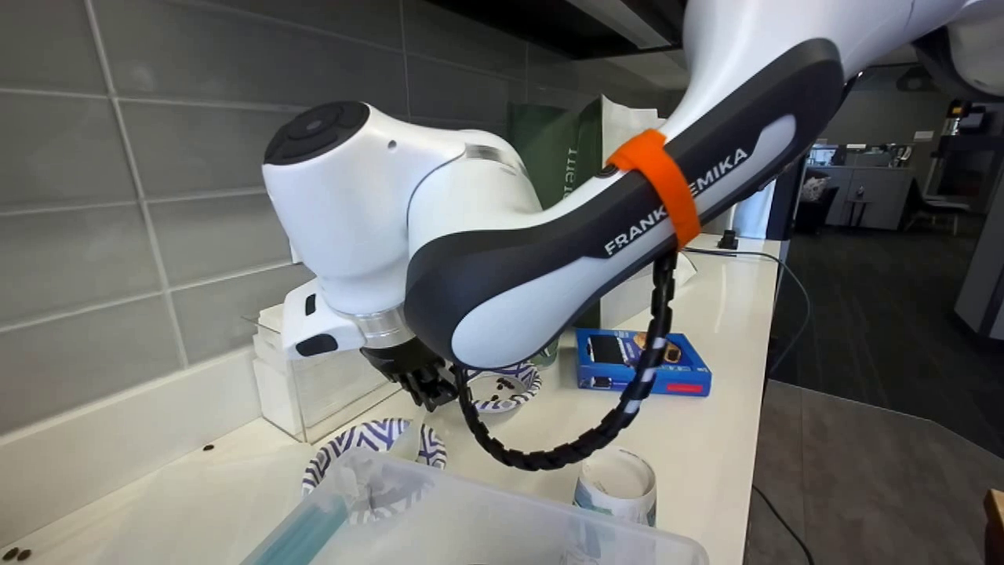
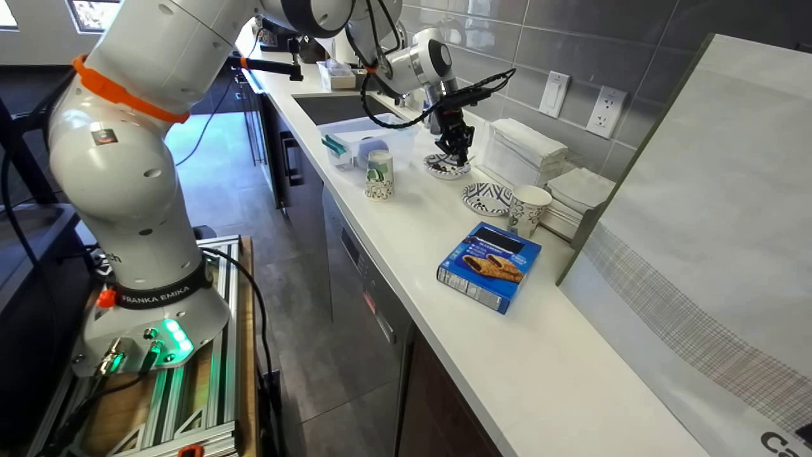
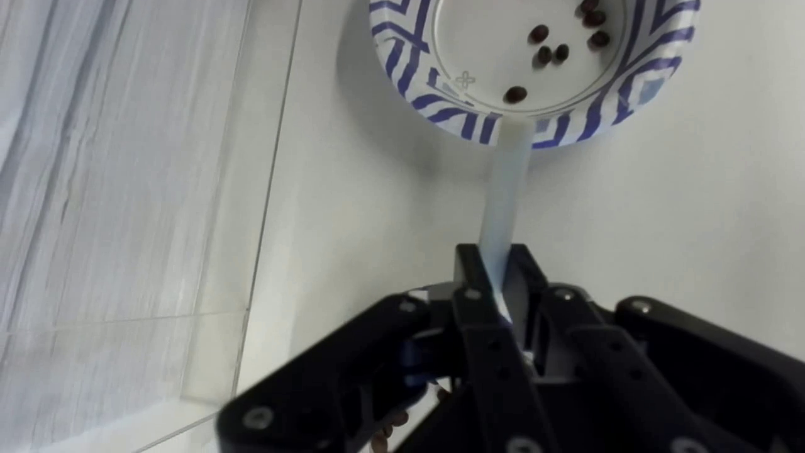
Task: Use the white spoon to place some of the contents from the bowl on the left into the bowl on the right.
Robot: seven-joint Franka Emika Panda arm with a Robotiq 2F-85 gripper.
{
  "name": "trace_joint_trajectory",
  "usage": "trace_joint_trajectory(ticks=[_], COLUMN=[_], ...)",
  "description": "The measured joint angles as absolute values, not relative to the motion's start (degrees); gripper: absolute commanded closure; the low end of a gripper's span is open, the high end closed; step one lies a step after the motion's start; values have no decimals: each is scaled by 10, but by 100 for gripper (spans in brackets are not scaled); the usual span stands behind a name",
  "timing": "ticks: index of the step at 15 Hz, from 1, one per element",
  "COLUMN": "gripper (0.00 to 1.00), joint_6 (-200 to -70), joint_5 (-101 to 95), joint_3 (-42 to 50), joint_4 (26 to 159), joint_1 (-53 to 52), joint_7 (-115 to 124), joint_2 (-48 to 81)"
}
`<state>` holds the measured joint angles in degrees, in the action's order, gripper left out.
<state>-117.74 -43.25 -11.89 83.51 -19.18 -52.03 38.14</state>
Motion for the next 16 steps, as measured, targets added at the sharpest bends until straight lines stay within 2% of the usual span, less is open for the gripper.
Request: trace_joint_trajectory(ticks=[14,15,16], gripper=[97,87,87], joint_6=[-1182,-1184,-1188], joint_5=[-428,-427,-425], joint_3=[-126,-128,-129], joint_4=[769,765,763], joint_1=[-213,-214,-214], joint_7=[-535,-535,-535], joint_2=[428,430,432])
